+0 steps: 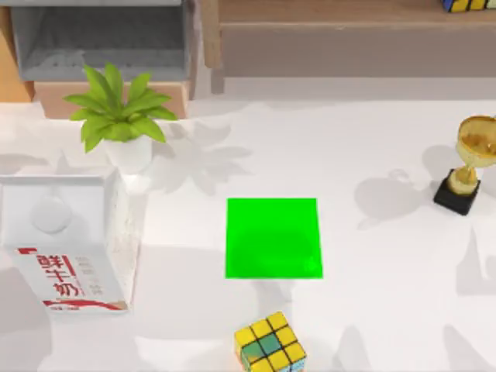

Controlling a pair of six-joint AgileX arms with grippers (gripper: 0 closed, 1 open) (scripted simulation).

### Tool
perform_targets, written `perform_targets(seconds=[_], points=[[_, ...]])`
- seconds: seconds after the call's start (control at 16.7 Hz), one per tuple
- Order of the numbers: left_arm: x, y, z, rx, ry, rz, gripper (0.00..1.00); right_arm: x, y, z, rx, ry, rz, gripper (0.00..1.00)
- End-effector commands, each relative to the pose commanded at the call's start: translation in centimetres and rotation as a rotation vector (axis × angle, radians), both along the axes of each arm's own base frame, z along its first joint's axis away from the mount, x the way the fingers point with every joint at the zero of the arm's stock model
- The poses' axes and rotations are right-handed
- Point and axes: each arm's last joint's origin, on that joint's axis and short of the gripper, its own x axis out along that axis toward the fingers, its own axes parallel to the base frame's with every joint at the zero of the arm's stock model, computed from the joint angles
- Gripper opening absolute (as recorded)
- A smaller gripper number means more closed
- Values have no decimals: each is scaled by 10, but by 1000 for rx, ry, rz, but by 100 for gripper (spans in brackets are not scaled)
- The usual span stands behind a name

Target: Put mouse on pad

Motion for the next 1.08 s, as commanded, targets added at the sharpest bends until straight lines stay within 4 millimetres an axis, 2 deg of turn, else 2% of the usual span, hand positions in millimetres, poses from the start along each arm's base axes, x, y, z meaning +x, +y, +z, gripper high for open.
perform_targets(seconds=[0.24, 0.66, 0.84, 1.08], points=[[-1, 16, -5, -58, 142, 87, 100, 0, 0, 0, 0, 0, 0, 100], [-1, 16, -7, -59, 146, 92, 100, 0, 0, 0, 0, 0, 0, 100], [0, 16, -30, -60, 147, 96, 100, 0, 0, 0, 0, 0, 0, 100], [-3, 16, -77, -59, 148, 97, 100, 0, 0, 0, 0, 0, 0, 100]])
